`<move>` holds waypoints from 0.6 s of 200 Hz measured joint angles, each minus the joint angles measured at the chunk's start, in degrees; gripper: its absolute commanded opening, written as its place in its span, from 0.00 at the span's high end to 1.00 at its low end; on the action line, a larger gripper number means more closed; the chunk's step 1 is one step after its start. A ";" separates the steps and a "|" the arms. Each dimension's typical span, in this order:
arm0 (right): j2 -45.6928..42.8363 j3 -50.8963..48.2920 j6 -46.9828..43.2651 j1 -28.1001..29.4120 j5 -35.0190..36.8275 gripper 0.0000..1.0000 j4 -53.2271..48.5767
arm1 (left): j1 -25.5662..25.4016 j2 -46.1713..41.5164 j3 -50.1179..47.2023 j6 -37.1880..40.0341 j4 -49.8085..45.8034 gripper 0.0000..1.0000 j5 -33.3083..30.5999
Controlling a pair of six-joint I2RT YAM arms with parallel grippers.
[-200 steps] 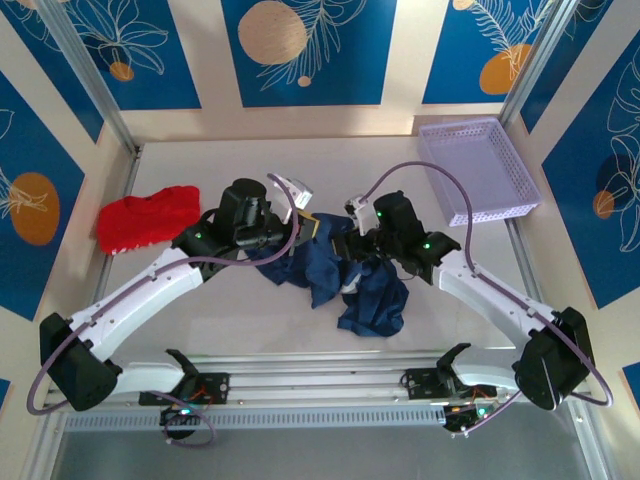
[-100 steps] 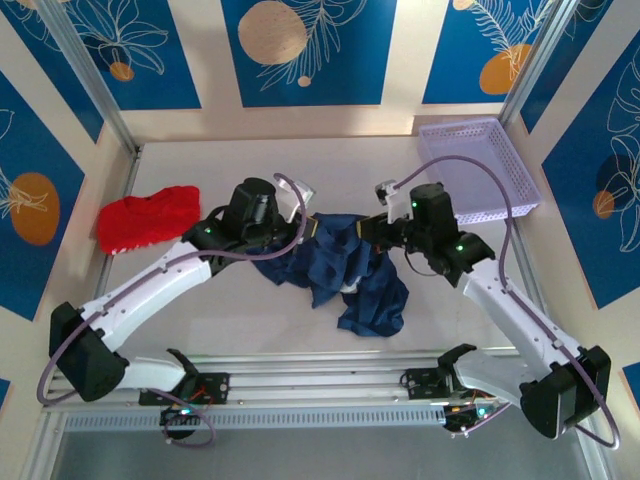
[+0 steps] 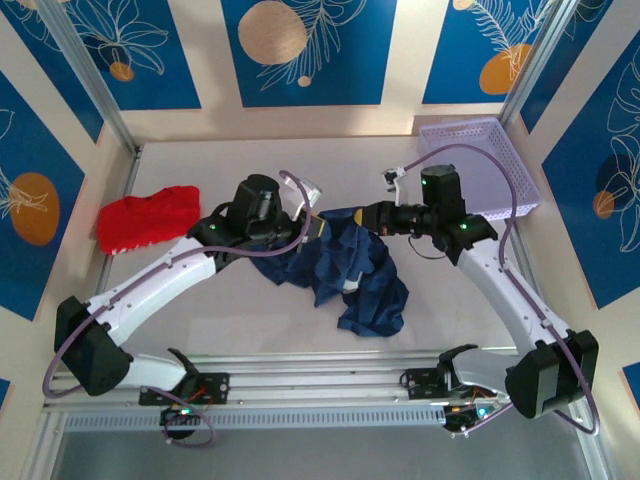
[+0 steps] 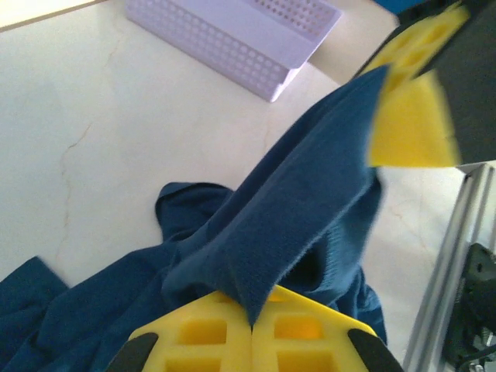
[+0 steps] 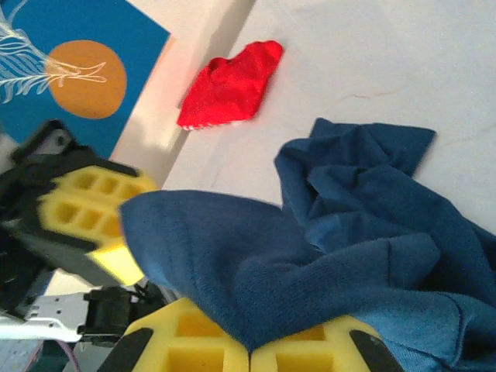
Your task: Fold the inside-out t-shirt
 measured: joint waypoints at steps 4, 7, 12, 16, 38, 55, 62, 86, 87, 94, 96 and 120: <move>0.26 0.13 0.00 0.04 0.55 0.92 -0.35 | 0.00 -0.04 0.00 -0.09 0.26 1.00 0.22; 0.46 0.24 -0.04 0.07 1.05 0.91 -0.70 | 0.00 -0.15 0.00 -0.11 0.48 1.00 0.28; 0.70 0.42 -0.17 0.15 1.92 0.90 -1.22 | 0.00 -0.33 0.00 -0.31 0.74 1.00 0.48; 0.94 0.59 -0.28 0.28 2.75 0.89 -1.75 | 0.00 -0.48 0.00 -0.42 0.87 1.00 0.52; 1.40 0.90 -1.62 1.38 7.43 0.86 -3.87 | 0.00 -2.03 -0.02 -1.27 1.31 1.00 0.66; 1.40 1.07 -3.13 3.21 11.63 0.83 -5.77 | 0.00 -2.97 0.00 -1.64 2.05 1.00 0.66; 1.40 1.18 -3.98 4.28 13.79 0.82 -6.60 | 0.00 -3.17 0.00 -1.84 2.23 1.00 0.63; 1.36 1.44 -6.47 7.37 20.20 0.76 -8.57 | 0.00 -3.13 0.00 -2.49 2.10 1.00 0.61; 1.33 1.44 -6.56 7.45 20.33 0.76 -8.61 | 0.00 -3.13 0.00 -2.49 2.10 1.00 0.61; 1.27 1.44 -7.34 8.09 21.81 0.74 -9.01 | 0.00 -3.13 0.00 -2.51 2.14 1.00 0.61; 1.25 1.44 -7.76 8.26 22.25 0.74 -9.20 | 0.00 -3.13 0.00 -2.51 2.16 1.00 0.61; 0.09 1.42 -9.73 9.03 25.83 0.68 -9.88 | 0.00 -3.02 0.02 -2.64 2.10 1.00 0.15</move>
